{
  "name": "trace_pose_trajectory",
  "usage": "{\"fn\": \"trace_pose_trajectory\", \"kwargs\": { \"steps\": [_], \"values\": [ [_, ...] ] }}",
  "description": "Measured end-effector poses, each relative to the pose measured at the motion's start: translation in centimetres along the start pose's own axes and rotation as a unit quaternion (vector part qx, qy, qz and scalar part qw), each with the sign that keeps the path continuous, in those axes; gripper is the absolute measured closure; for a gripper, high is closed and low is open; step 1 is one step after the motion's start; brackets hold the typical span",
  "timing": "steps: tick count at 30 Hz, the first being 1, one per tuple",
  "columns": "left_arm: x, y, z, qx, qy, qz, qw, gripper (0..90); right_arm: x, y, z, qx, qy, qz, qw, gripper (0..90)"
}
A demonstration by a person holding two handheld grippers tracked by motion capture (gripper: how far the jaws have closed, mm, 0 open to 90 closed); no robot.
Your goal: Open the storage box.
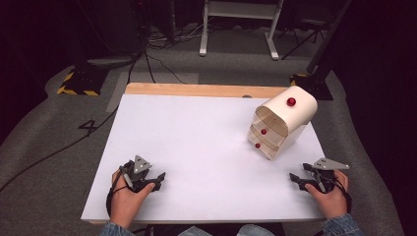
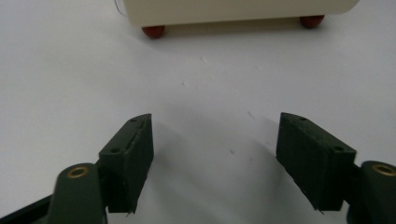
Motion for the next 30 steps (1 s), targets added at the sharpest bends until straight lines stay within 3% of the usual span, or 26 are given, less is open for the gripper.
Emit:
{"fn": "trace_pose_trajectory", "kwargs": {
  "steps": [2,6,8,9,15,20,22,24,27,30],
  "values": [
    [0.0,0.0,-0.1,0.001,0.0,0.0,1.0,29.7,0.3,0.4,0.2,-0.008,0.003,-0.009,0.9999,29.1],
    [-0.2,-0.2,-0.9,-0.019,-0.013,0.016,0.9996,29.0,1.6,1.7,0.9,-0.002,0.0,-0.027,0.9996,31.2],
    [-0.6,-0.7,-1.5,-0.031,-0.022,0.036,0.9986,27.6,2.1,2.2,1.5,-0.007,0.011,-0.024,0.9996,35.0],
    [-0.7,-0.7,-1.4,-0.043,-0.018,0.034,0.9983,26.7,2.5,2.5,2.0,-0.006,0.021,-0.022,0.9995,35.6],
    [-1.2,-0.4,-1.4,-0.031,-0.022,0.025,0.999,24.8,4.5,6.3,3.4,0.008,-0.006,-0.069,0.9975,32.4],
    [-1.3,-0.5,-1.4,-0.034,-0.024,0.022,0.9989,23.7,5.6,9.7,3.7,-0.008,-0.026,-0.123,0.9921,32.3],
    [-1.3,-0.5,-1.4,-0.034,-0.022,0.022,0.9989,23.7,5.8,10.2,3.8,-0.012,-0.026,-0.129,0.9913,32.1],
    [-1.3,-0.5,-1.4,-0.036,-0.02,0.019,0.999,23.7,6.2,12.5,4.7,-0.009,-0.005,-0.155,0.9879,31.3],
    [-1.3,-0.6,-1.4,-0.036,-0.02,0.018,0.999,23.7,6.3,14.1,4.9,0.007,-0.02,-0.167,0.9858,31.2],
    [-1.3,-0.6,-1.4,-0.037,-0.02,0.018,0.999,23.7,6.1,15.3,4.7,0.005,-0.04,-0.179,0.9829,30.9]
  ]
}}
Point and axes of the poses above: each handheld gripper's, and its own axes: x roughly backward along the jaws, y roughly out of its top, z roughly to its left, the point moved 10 cm from there along -x, roughly forward along the jaws, and after that the axes turned 4 degrees about -z, right-handed, at the moved point
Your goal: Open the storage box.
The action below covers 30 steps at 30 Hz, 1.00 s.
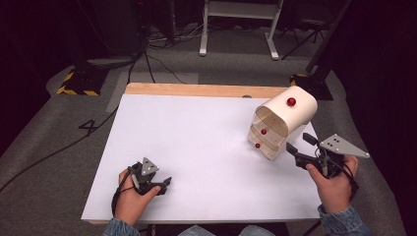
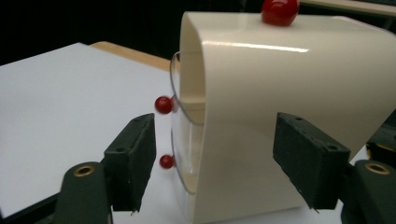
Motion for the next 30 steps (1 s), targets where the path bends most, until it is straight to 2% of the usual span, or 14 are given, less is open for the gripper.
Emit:
{"fn": "trace_pose_trajectory", "kwargs": {
  "steps": [5,10,13,16,21,26,30],
  "values": [
    [0.0,0.0,0.0,0.001,0.0,-0.001,1.0,23.7,-1.9,0.5,-1.4,-0.004,-0.059,-0.002,0.9982,26.9],
    [0.0,0.0,0.0,0.001,-0.001,-0.001,1.0,23.7,-3.0,0.9,-1.8,-0.006,-0.093,-0.014,0.9956,25.7],
    [0.0,0.0,0.0,0.003,-0.001,0.0,1.0,23.7,-3.6,1.0,-2.3,-0.005,-0.116,-0.007,0.9932,24.8],
    [0.0,0.0,0.0,0.001,-0.001,0.0,1.0,23.7,-4.3,0.5,-2.8,-0.016,-0.125,0.005,0.992,21.4],
    [0.0,0.0,0.0,0.004,-0.001,0.0,1.0,23.7,-5.0,0.0,-3.1,-0.036,-0.127,0.016,0.9911,18.0],
    [0.0,0.0,0.0,0.004,-0.001,0.0,1.0,23.7,-5.0,0.1,-3.0,-0.041,-0.129,0.011,0.9907,19.7],
    [0.0,0.0,0.0,0.0,-0.001,0.0,1.0,23.7,-4.7,0.6,-2.9,-0.046,-0.126,-0.005,0.991,22.5]
  ]
}}
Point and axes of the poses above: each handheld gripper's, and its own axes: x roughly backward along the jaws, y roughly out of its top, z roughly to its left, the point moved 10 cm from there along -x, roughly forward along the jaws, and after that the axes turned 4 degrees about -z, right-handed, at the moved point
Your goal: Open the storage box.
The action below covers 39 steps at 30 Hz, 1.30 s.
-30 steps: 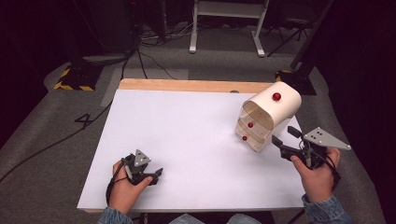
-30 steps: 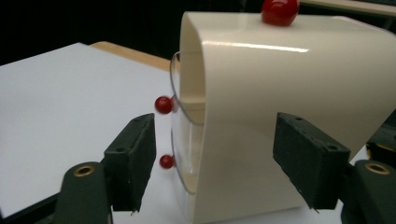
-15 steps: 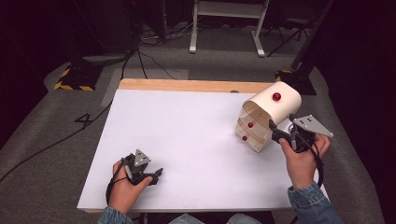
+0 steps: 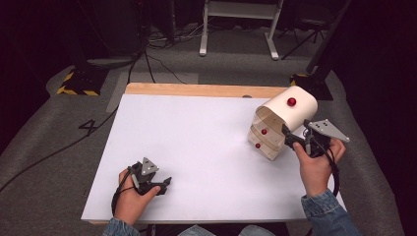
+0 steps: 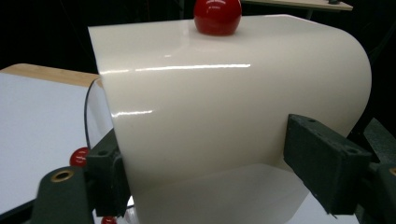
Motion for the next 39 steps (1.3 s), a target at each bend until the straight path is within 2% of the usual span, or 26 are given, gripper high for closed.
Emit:
{"fn": "trace_pose_trajectory", "kwargs": {
  "steps": [3,5,7,8,10,13,15,16,17,18,21,22,23,27,30,32,37,38,39],
  "values": [
    [0.0,0.0,0.0,0.001,0.0,-0.001,1.0,23.7,0.2,0.2,0.1,-0.005,0.003,-0.006,1.0,23.8],
    [0.0,0.0,0.0,0.002,0.0,-0.001,1.0,23.7,0.3,0.4,0.0,-0.002,-0.003,-0.011,0.9999,24.4],
    [0.0,0.0,0.0,-0.001,0.001,0.0,1.0,23.7,0.5,0.7,-0.3,0.008,-0.022,-0.023,0.9995,24.4],
    [0.0,0.0,-0.1,0.005,-0.001,-0.001,1.0,23.7,0.5,0.9,-0.5,0.013,-0.035,-0.031,0.9988,24.4],
    [0.0,0.0,-0.1,0.004,0.0,0.0,1.0,23.7,0.5,1.1,-0.7,0.013,-0.051,-0.04,0.9978,24.4],
    [0.0,0.0,0.0,0.001,0.001,0.0,1.0,23.7,0.0,0.7,-0.7,-0.003,-0.043,-0.027,0.9987,25.9],
    [0.0,0.0,0.0,0.001,0.001,-0.001,1.0,23.7,0.0,0.5,-0.9,0.005,-0.044,-0.02,0.9988,31.0],
    [0.0,0.0,0.0,0.001,0.0,-0.001,1.0,23.7,0.2,0.5,-1.1,0.014,-0.049,-0.017,0.9985,37.6],
    [0.0,0.0,0.0,0.001,0.001,-0.001,1.0,23.7,0.3,0.4,-1.5,0.025,-0.063,-0.011,0.9977,41.5],
    [0.0,0.0,0.0,-0.002,0.0,-0.001,1.0,23.7,0.5,0.4,-1.9,0.027,-0.062,-0.009,0.9977,43.0],
    [0.0,0.0,-0.1,0.003,0.0,0.0,1.0,23.7,1.0,0.1,-2.9,0.021,-0.065,0.002,0.9977,52.5],
    [0.0,0.0,-0.1,0.003,0.0,0.0,1.0,23.7,1.0,0.1,-2.9,0.021,-0.065,0.002,0.9977,52.5],
    [0.0,0.0,-0.1,0.004,0.0,0.0,1.0,23.7,1.3,0.0,-3.8,0.023,-0.071,0.006,0.9972,58.6],
    [0.0,0.0,0.0,0.001,0.0,0.001,1.0,23.7,1.8,-0.3,-4.9,0.022,-0.079,0.001,0.9966,66.9],
    [0.0,0.0,0.0,0.003,0.0,0.001,1.0,23.7,2.0,-0.4,-5.0,0.013,-0.072,-0.009,0.9973,71.7],
    [0.0,0.0,0.0,0.003,0.0,0.001,1.0,23.7,2.0,-0.4,-4.9,0.017,-0.062,-0.015,0.9978,75.6],
    [0.0,0.0,0.0,0.001,0.0,0.0,1.0,23.7,1.8,-0.1,-3.5,0.013,-0.015,-0.036,0.9992,80.0],
    [0.0,0.0,0.0,0.001,0.0,0.0,1.0,23.7,1.8,-0.1,-3.5,0.013,-0.015,-0.036,0.9992,80.0],
    [0.0,0.0,0.0,-0.001,0.001,0.001,1.0,23.7,1.7,0.3,-2.7,0.013,0.003,-0.046,0.9988,80.1]
  ]
}}
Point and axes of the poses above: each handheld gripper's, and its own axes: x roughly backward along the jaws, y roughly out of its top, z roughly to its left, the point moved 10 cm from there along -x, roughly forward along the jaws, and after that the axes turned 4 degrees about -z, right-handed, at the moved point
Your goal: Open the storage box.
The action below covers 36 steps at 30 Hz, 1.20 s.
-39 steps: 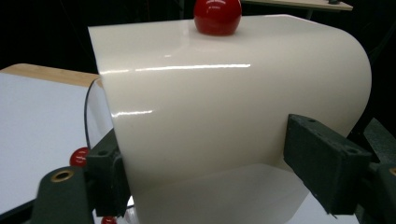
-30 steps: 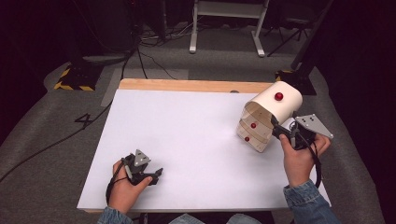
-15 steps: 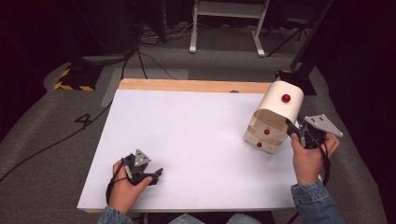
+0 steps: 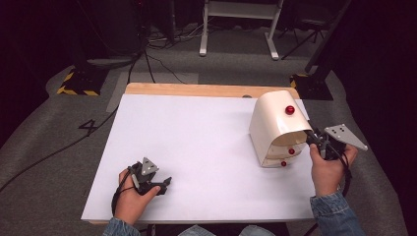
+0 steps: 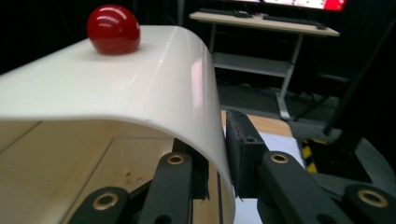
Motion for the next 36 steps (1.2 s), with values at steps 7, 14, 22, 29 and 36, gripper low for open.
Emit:
{"fn": "trace_pose_trajectory", "kwargs": {
  "steps": [7,14,22,29,36],
  "values": [
    [0.0,0.0,-0.1,0.003,-0.001,0.0,1.0,23.7,-0.2,0.9,2.0,-0.006,0.046,-0.013,0.9988,78.4],
    [0.0,0.0,-0.1,0.004,-0.001,0.0,1.0,23.7,-0.1,1.6,3.3,-0.034,0.079,-0.031,0.9958,78.8],
    [0.0,0.0,-0.1,0.005,-0.001,-0.001,1.0,23.6,0.2,2.3,5.1,-0.036,0.109,-0.05,0.9921,79.4],
    [0.0,0.0,0.0,-0.001,0.0,-0.001,1.0,23.7,0.6,2.6,7.6,-0.055,0.149,-0.068,0.985,80.1],
    [0.0,0.0,0.0,0.002,-0.001,-0.001,1.0,23.7,1.1,2.2,8.2,-0.035,0.156,-0.072,0.9845,81.6]
  ]
}}
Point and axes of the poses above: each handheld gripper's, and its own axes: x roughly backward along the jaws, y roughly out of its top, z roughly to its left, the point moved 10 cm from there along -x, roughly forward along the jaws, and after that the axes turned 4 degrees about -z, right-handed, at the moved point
